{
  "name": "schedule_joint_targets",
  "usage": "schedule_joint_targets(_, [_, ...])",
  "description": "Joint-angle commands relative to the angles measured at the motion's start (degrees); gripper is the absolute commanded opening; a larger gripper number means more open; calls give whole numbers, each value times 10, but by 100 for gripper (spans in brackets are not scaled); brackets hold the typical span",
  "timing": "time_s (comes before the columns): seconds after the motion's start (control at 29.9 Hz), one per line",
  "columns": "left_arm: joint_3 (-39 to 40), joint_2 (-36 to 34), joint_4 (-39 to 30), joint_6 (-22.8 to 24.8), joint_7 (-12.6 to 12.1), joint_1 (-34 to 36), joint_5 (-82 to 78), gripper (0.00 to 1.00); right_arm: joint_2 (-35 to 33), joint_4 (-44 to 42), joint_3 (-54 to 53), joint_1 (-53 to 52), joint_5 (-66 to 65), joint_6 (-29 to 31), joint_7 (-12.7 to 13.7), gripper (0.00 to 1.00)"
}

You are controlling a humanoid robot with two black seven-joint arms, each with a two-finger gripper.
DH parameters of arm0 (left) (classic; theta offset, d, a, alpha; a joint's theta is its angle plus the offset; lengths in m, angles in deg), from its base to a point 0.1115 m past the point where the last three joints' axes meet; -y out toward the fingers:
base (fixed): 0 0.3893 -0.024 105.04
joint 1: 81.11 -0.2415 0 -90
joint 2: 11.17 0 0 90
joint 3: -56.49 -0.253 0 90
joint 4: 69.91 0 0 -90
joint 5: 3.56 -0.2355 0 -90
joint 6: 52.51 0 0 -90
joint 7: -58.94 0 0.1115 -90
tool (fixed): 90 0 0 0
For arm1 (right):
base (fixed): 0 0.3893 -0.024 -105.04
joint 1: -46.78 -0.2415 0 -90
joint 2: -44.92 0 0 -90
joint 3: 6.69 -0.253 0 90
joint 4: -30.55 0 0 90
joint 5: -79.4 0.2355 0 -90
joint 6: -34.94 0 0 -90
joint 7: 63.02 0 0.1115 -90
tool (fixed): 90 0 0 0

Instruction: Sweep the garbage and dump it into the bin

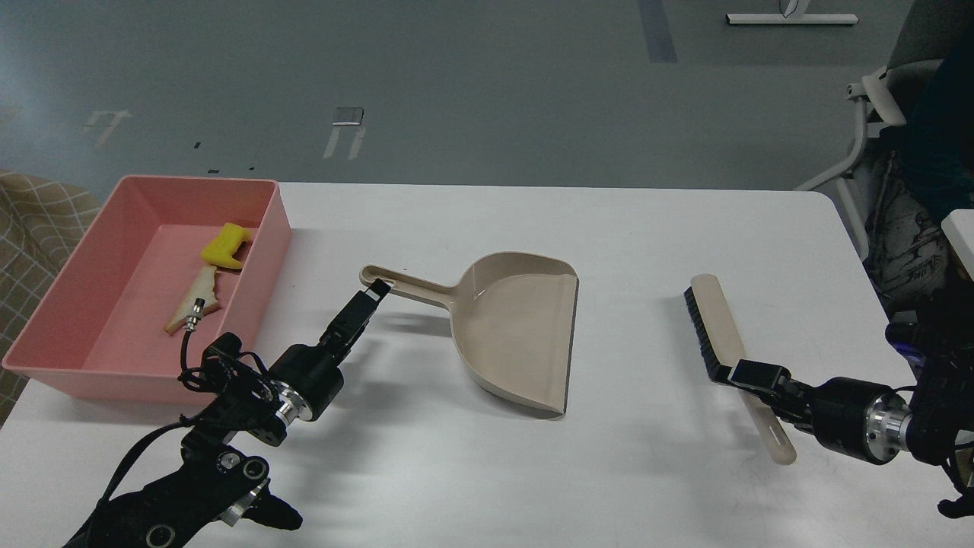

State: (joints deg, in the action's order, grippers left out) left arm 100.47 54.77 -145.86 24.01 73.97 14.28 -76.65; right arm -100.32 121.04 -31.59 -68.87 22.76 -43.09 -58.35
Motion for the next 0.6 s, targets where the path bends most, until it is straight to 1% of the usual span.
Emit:
schedule_joint_targets(0.0, [4,-29,-34,6,0,-15,1,97,-18,6,-2,1,0,3,0,93])
schedule_joint_targets(0.23, [13,-101,-134,10,-2,-76,6,97,-80,8,-11,1,34,29,-11,94])
schedule_joint_targets(0.3, [31,-128,-179,14,-1,-100,7,97,-109,7,-30,1,60,42,-26,94])
schedule_joint_targets(0.33, [38,-134,-189,18,-1,-102,7,97,-114,6,-33,1,67,44,-31,94])
schedule_joint_targets(0.37, [55,-141,-205,26,-1,-103,8,97,-121,3,-42,1,80,44,-36,94])
schedule_joint_targets(0.43, [75,-143,-216,36,-2,-102,8,97,-125,0,-59,1,93,42,-39,94])
schedule_joint_targets(0.5, [116,-140,-224,58,-3,-93,22,97,-125,-4,-100,1,112,38,-41,94])
schedule_joint_targets(0.57, [176,-136,-225,104,-8,-57,74,97,-118,-17,-159,2,166,30,-47,94])
